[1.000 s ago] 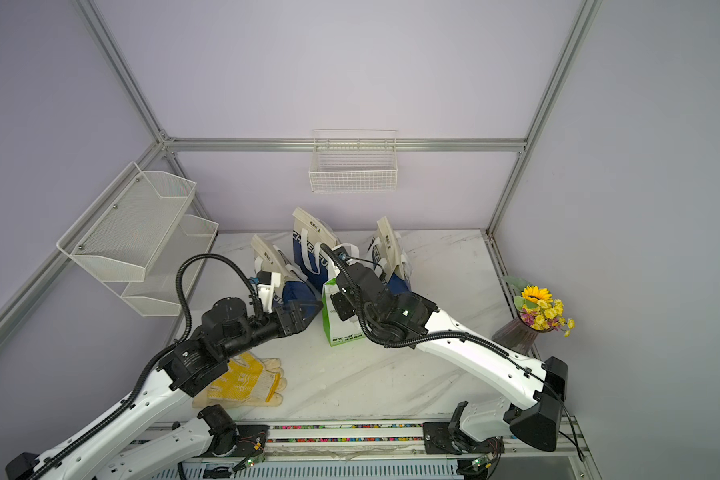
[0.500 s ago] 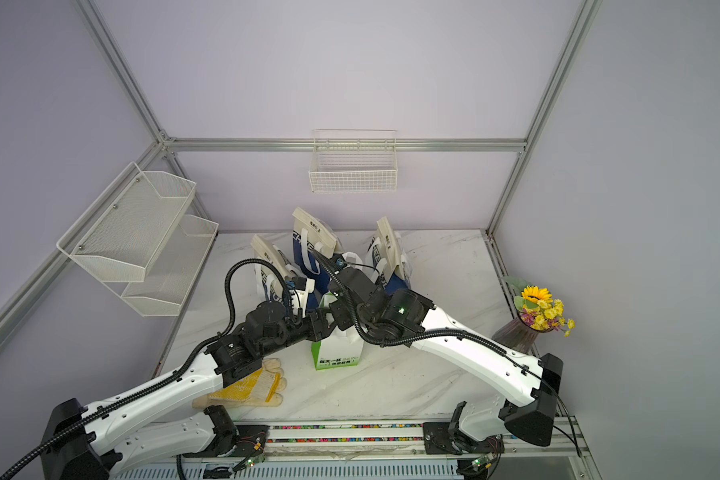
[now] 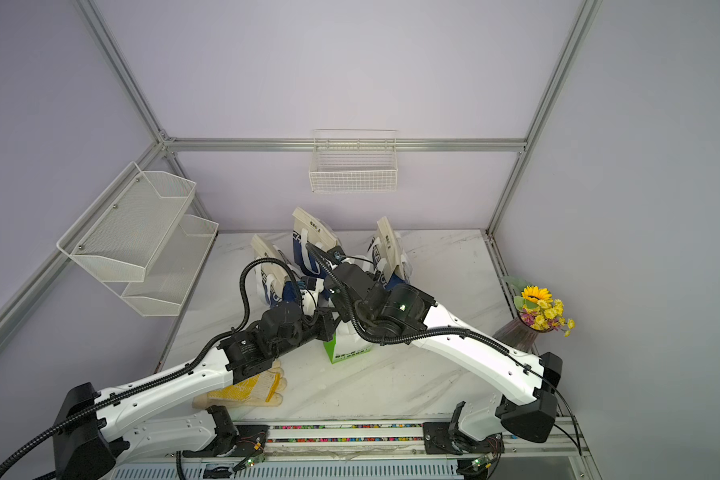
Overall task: Open the takeout bag
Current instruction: Open the takeout bag at the center of the board.
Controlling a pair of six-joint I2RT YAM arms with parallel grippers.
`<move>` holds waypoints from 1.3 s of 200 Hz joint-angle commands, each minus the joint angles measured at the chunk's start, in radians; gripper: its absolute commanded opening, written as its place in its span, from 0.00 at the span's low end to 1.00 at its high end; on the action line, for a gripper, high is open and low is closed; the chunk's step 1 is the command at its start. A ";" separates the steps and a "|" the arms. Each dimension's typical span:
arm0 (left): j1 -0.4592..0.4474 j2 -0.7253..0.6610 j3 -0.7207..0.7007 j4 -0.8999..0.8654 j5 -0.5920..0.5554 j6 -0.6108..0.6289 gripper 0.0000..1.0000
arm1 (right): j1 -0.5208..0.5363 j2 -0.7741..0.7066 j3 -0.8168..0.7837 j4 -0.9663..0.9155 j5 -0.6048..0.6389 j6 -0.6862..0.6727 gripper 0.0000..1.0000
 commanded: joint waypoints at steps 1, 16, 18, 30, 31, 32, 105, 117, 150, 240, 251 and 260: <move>0.004 -0.021 -0.004 -0.163 -0.117 0.034 0.00 | 0.003 0.033 0.191 -0.026 0.115 -0.048 0.00; 0.005 -0.041 -0.013 -0.160 -0.120 0.056 0.00 | 0.004 0.071 0.240 -0.093 0.116 -0.066 0.00; 0.005 -0.042 -0.012 -0.161 -0.118 0.061 0.00 | 0.004 0.075 0.244 -0.103 0.118 -0.067 0.00; 0.006 -0.035 0.004 -0.167 -0.098 0.087 0.00 | 0.005 0.091 0.246 -0.126 0.130 -0.072 0.00; 0.006 -0.034 0.005 -0.168 -0.095 0.089 0.00 | 0.007 0.091 0.245 -0.127 0.128 -0.072 0.00; 0.006 -0.033 0.007 -0.169 -0.092 0.091 0.00 | 0.007 0.091 0.243 -0.128 0.128 -0.074 0.00; 0.006 -0.028 0.020 -0.185 0.010 0.136 0.00 | 0.018 0.053 0.098 -0.148 0.188 0.025 0.52; 0.006 -0.029 0.015 -0.182 0.024 0.134 0.00 | 0.018 0.018 0.050 -0.117 0.172 0.023 0.60; 0.006 -0.053 -0.003 -0.176 0.011 0.124 0.00 | 0.015 -0.043 -0.035 -0.099 0.176 0.078 0.69; 0.008 -0.172 0.010 -0.326 -0.088 0.078 0.67 | -0.058 -0.183 -0.233 0.111 -0.103 0.190 0.76; 0.009 -0.183 0.034 -0.381 -0.106 0.077 0.70 | -0.068 -0.191 -0.252 0.144 -0.154 0.196 0.76; 0.009 -0.193 0.051 -0.421 -0.110 0.076 0.71 | -0.071 -0.194 -0.265 0.168 -0.182 0.206 0.76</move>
